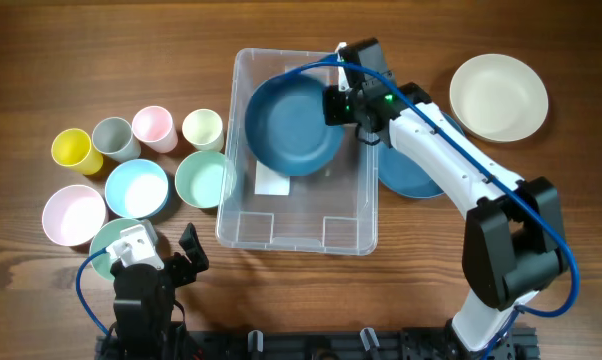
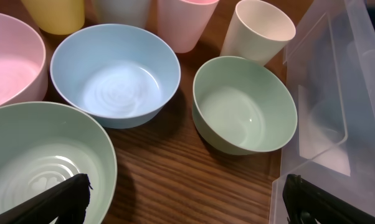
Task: Pack container
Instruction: 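Carry the dark blue bowl with the right gripper into the container, then grasp the second dark blue bowl rim with the right gripper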
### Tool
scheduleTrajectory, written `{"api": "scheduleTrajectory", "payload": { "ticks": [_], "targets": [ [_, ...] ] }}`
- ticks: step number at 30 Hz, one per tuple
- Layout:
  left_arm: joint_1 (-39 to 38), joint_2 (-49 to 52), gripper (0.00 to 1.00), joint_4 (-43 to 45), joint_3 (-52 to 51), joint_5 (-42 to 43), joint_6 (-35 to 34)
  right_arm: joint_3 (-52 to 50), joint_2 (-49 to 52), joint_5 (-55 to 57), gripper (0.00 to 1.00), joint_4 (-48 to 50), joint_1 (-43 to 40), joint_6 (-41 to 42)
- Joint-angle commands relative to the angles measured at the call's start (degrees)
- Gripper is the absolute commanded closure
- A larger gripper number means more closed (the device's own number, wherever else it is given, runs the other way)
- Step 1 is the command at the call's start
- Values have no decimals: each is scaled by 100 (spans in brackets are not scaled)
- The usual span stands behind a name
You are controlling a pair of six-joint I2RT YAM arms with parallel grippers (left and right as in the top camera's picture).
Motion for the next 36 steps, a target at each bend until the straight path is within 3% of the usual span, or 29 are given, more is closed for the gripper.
{"api": "scheduleTrajectory", "payload": {
  "ticks": [1,6,13,18,26,30,31,33,34,35,36],
  "targets": [
    [37,-50,0,13,-26,50,-11,225,-352,223,65,39,-33,-120],
    [37,-50,0,13,-26,50,-11,225,-1331,962,50,-503,-490,601],
    [37,-50,0,13,-26,50,-11,223,-2052,763,35,-2052,-2509,1397],
    [37,-50,0,13,-26,50,-11,-7,-1582,-216,34,-3062,-3755,1340],
    [37,-50,0,13,-26,50,-11,-922,-658,-1331,36,-2553,-3862,730],
    [37,-50,0,13,-26,50,-11,-1318,-398,-1346,44,-2411,-3654,667],
    [37,-50,0,13,-26,50,-11,-1541,-330,-1349,53,-2218,-3600,728],
    [37,-50,0,13,-26,50,-11,-1840,-295,-1353,61,-1930,-3571,863],
    [37,-50,0,13,-26,50,-11,-1958,-295,-1349,70,-1825,-3571,918],
    [37,-50,0,13,-26,50,-11,-2070,-295,-1349,87,-1766,-3576,935],
    [37,-50,0,13,-26,50,-11,-2092,-299,-1349,92,-1764,-3576,942]
  ]
}}
